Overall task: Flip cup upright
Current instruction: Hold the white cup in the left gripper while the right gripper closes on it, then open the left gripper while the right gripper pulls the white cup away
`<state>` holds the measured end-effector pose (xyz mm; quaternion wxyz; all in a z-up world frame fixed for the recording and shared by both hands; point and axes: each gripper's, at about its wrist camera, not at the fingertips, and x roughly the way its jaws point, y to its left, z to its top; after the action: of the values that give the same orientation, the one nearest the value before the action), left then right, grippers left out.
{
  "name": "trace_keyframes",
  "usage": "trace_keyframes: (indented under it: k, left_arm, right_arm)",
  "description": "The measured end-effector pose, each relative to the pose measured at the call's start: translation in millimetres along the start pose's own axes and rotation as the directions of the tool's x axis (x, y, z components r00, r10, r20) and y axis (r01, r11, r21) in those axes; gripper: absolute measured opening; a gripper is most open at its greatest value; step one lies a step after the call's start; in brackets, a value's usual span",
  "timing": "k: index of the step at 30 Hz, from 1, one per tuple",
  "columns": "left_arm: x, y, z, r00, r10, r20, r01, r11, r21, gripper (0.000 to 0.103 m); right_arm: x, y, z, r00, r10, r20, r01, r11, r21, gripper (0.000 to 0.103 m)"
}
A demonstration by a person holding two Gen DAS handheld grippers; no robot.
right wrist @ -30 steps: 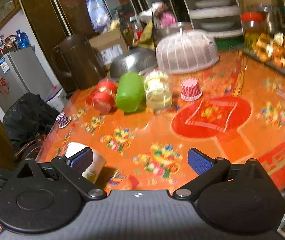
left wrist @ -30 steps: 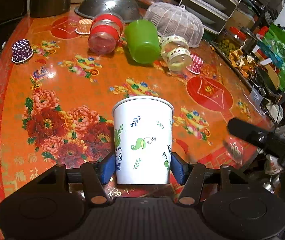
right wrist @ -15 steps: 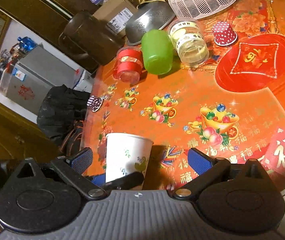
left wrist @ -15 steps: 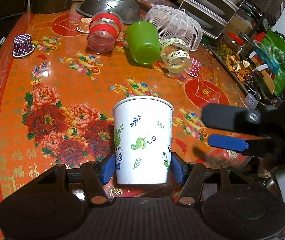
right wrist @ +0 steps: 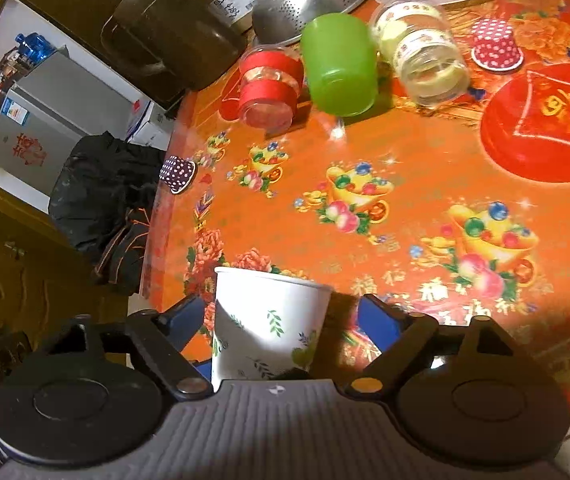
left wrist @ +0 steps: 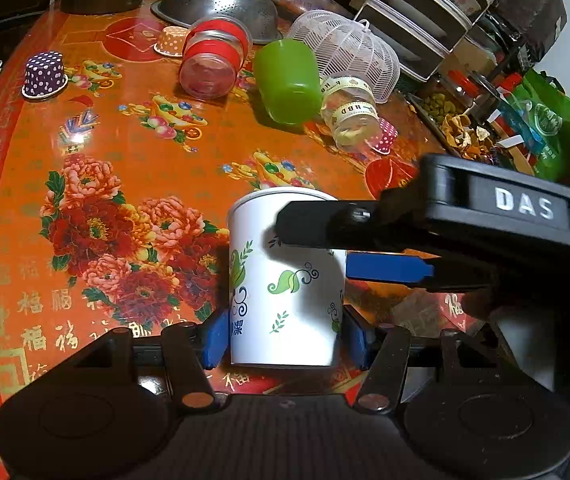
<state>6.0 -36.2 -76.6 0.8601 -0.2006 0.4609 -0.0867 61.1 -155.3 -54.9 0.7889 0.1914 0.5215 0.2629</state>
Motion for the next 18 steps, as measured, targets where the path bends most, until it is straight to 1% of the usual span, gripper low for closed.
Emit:
trace_keyframes:
  k: [4, 7, 9, 18]
  left_arm:
    - [-1, 1, -1, 1.000, -0.004, 0.001, 0.004, 1.000, -0.002, 0.061]
    - [-1, 1, -1, 1.000, -0.002, 0.004, 0.002, 1.000, -0.004, 0.061]
    - [-1, 1, -1, 1.000, -0.003, 0.003, 0.003, 1.000, -0.006, 0.061]
    - [-1, -1, -1, 1.000, 0.007, 0.006, -0.007, 1.000, 0.001, 0.061]
  right_arm:
    - [9, 9, 2, 1.000, -0.004, -0.022, 0.003, 1.000, -0.014, 0.080]
    - [15, 12, 5, 0.999, -0.008, -0.031, 0.008, 1.000, -0.019, 0.078]
    - [16, 12, 5, 0.999, -0.010, -0.035, 0.010, 1.000, -0.019, 0.078]
    - [23, 9, 6, 0.999, -0.014, -0.049, 0.013, 1.000, -0.016, 0.070]
